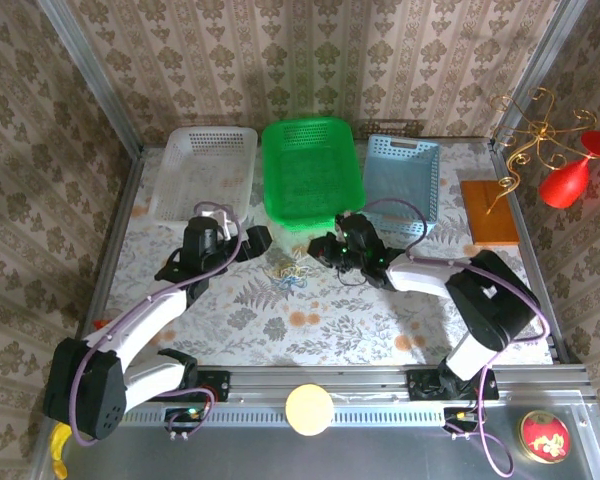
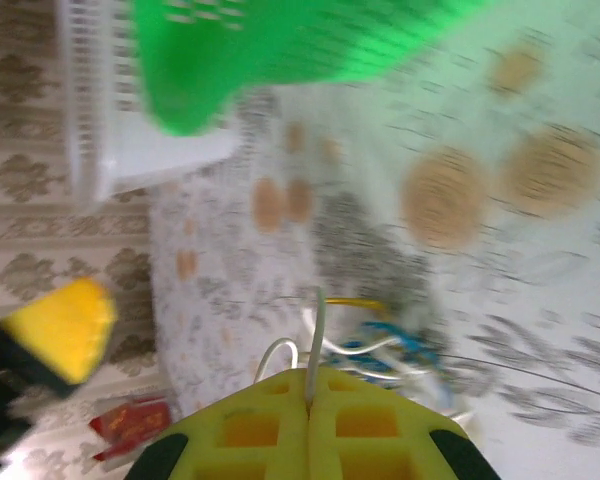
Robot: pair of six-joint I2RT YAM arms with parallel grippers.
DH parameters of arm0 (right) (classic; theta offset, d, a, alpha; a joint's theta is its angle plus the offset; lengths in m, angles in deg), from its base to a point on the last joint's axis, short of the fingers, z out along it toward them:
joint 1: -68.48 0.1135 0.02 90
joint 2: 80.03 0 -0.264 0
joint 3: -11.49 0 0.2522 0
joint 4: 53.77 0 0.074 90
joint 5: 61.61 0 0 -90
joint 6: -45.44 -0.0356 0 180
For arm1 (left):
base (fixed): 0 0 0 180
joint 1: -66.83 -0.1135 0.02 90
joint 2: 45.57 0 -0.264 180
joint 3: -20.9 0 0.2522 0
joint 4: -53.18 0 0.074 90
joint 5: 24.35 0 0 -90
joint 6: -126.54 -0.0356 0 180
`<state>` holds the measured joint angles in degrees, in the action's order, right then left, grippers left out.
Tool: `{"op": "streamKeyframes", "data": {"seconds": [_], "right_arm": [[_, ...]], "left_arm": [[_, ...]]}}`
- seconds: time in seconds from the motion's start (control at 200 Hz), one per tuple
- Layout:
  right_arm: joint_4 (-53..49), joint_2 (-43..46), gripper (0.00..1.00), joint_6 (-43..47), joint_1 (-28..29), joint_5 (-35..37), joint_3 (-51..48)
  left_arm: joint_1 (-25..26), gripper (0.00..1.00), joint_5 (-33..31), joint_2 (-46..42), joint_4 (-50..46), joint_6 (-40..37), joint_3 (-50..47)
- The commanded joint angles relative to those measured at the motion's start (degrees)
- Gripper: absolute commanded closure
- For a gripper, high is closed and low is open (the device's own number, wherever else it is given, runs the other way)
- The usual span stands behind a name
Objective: Untangle the cables
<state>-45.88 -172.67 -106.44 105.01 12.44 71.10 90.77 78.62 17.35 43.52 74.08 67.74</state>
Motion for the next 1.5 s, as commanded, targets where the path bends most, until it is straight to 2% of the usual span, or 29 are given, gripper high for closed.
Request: {"op": "streamKeyframes", "data": {"seconds": [0.0,0.23,0.255,0.42,0.67,0.83,1.025,1.195,1.34,1.495], "right_arm": [[-8.47,3.17,1.00,8.54,0.97,-1.08,4.00],[-12.16,4.86,1.00,11.72,1.61,-1.72,7.83],[-12.40,5.04,1.00,11.78,1.61,-1.79,7.97],[-13.39,6.12,1.00,11.66,1.61,-1.74,8.23],[-11.66,8.51,1.00,10.48,1.61,-3.41,6.65],[-11.94,9.33,1.00,10.53,1.45,-2.53,5.42],[-9.91,8.15,1.00,9.39,0.92,-2.66,3.95],[-6.27,7.40,1.00,7.41,0.65,-3.69,2.71],[-1.68,7.29,1.00,4.90,0.23,-5.64,1.08],[1.49,7.69,1.00,4.98,-0.46,-7.44,-0.52]], "left_arm": [[-0.13,0.00,1.39,-0.70,0.27,-0.03,-1.90],[1.81,0.00,0.30,0.59,0.12,-1.23,-2.97],[3.61,0.00,-0.14,0.91,0.21,-1.32,-3.12],[6.13,0.00,-2.02,4.02,1.48,-1.68,-3.94],[6.90,0.00,-2.55,6.52,2.54,-1.99,-3.98],[6.88,0.00,-1.50,3.99,2.07,-1.17,-3.64],[6.56,0.00,2.98,-2.39,3.08,3.39,-4.14],[6.50,0.10,7.75,-5.80,7.11,7.94,-4.78],[6.99,0.18,10.05,-5.45,14.79,13.42,-6.68],[7.73,0.24,10.18,-4.56,15.37,12.90,-5.66]]}}
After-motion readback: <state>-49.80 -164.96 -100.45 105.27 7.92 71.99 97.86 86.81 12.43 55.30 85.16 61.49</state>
